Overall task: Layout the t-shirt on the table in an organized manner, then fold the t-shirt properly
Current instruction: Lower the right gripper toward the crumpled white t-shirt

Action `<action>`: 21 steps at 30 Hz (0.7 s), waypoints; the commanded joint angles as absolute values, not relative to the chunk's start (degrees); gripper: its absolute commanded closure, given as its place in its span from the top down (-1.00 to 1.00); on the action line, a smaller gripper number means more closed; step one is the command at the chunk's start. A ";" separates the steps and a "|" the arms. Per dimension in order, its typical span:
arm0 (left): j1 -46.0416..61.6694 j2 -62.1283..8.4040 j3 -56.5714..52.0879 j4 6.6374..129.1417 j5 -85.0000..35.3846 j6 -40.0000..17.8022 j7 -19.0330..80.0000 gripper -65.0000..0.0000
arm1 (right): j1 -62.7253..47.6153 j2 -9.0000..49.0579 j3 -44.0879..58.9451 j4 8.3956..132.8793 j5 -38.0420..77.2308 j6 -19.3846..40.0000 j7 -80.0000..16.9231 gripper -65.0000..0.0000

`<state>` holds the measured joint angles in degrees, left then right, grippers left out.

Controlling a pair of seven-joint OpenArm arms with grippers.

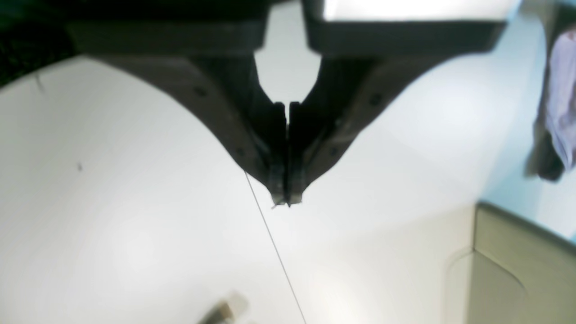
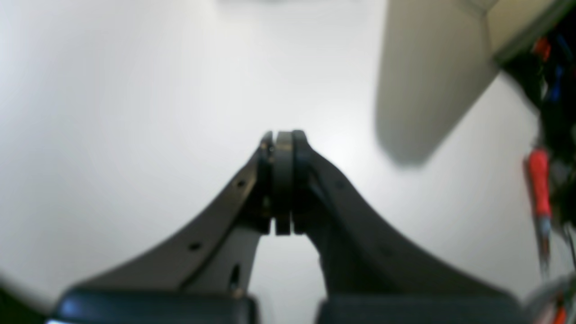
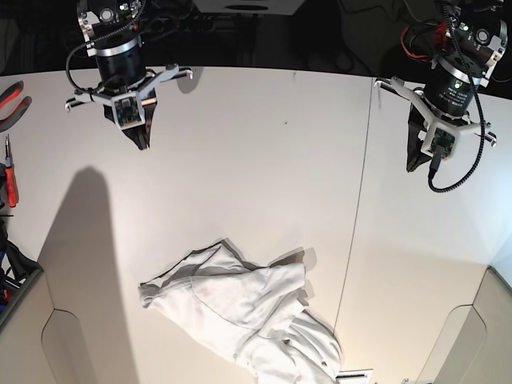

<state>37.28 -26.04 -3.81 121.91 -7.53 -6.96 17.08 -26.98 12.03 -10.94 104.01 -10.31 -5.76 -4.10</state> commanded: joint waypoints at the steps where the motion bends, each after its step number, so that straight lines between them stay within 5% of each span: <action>1: 36.29 -26.52 -4.14 122.83 -7.46 -6.68 15.70 -1.00 | -25.23 11.35 -10.90 104.51 -9.80 -6.24 -2.85 -1.00; 6: 32.53 -26.52 -4.14 122.80 -7.44 -6.44 16.95 -1.00 | -15.44 5.76 -10.90 98.76 -8.36 -6.20 -2.85 -1.00; 9: 31.81 -26.52 -4.14 122.74 -7.44 -5.74 16.95 -0.81 | -9.08 2.42 -10.90 91.85 -8.40 -5.96 -2.85 -1.00; 12: 30.68 -26.52 -4.14 122.15 -7.44 -5.15 16.95 -0.61 | -1.83 -0.93 -10.90 82.00 -9.34 -4.86 -2.83 -0.53; 16: 28.82 -26.48 -4.14 119.85 -7.49 -5.15 16.95 -0.60 | 8.91 -5.02 -10.90 65.39 -12.56 -2.81 -2.79 0.12; 21: 26.50 -26.48 -4.10 114.50 -7.90 -5.15 16.95 -0.60 | 20.34 -7.94 -10.85 47.33 -14.63 -4.34 2.52 0.17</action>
<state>26.72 -25.89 -3.70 113.65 -8.01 -5.50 18.15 19.16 -7.55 -10.90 46.24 -14.50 -3.88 1.06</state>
